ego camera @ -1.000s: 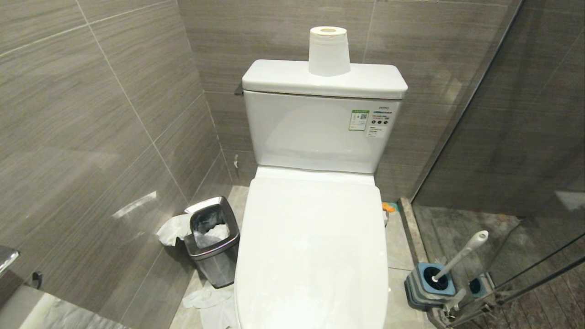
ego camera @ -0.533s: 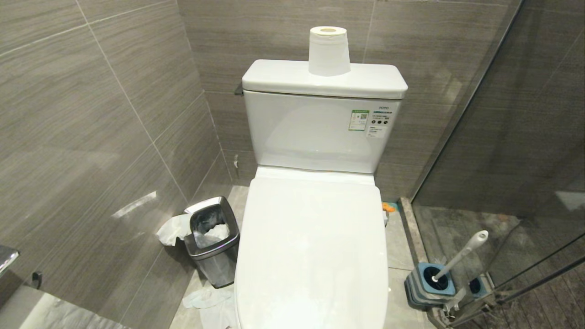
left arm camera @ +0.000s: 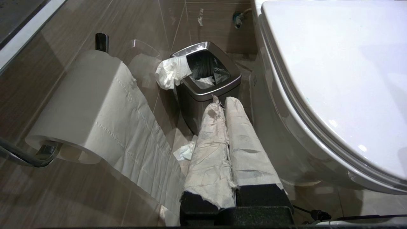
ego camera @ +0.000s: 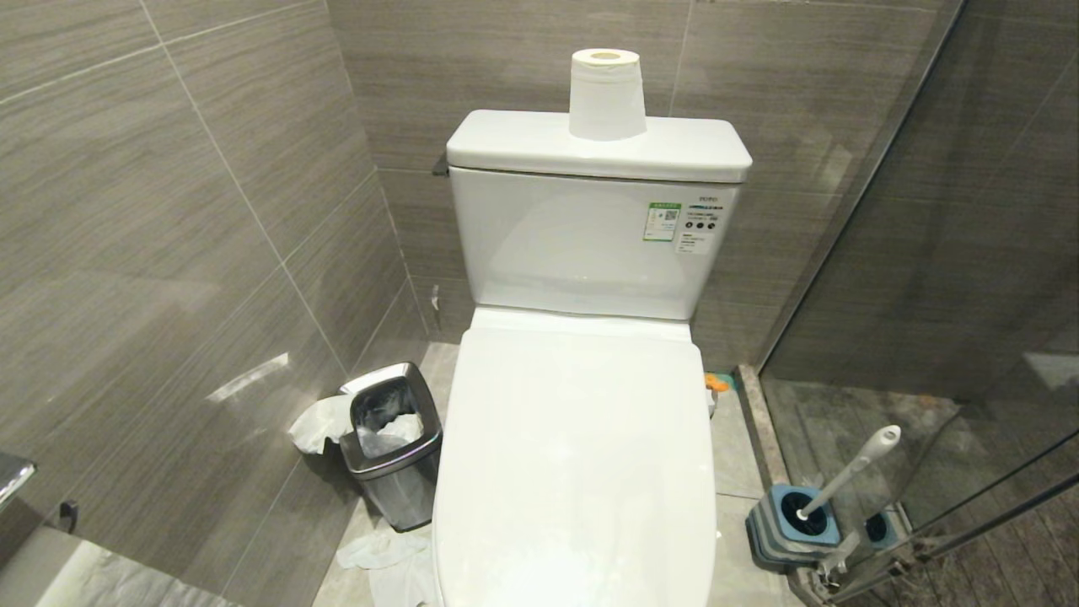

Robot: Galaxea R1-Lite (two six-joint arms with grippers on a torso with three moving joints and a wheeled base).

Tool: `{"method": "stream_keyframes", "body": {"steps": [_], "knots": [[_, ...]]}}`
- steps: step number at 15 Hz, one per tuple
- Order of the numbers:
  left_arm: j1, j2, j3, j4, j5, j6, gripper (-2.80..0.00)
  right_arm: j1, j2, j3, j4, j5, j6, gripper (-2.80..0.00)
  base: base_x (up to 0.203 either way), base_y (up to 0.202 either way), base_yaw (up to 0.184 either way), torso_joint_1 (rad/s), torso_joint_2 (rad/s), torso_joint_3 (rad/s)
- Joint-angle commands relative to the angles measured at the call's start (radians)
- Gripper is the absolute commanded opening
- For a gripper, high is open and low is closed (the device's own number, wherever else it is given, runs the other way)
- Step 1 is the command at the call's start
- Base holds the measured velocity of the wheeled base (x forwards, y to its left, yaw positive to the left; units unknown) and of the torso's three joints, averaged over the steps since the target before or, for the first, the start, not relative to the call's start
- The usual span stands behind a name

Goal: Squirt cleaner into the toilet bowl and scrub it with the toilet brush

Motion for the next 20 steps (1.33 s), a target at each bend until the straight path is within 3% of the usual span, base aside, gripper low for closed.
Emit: {"method": "stream_keyframes", "body": {"steps": [1,20], "knots": [[0.000,0.000,-0.001,0.001,0.000,0.000,-2.80,0.000,0.000,0.000,0.000,0.000,0.000,-2.80,0.000,0.000,0.000,0.000,0.00,0.000],[0.000,0.000,0.000,0.001,0.000,0.000,-2.80,0.000,0.000,0.000,0.000,0.000,0.013,-2.80,0.000,0.000,0.000,0.000,0.00,0.000]]}}
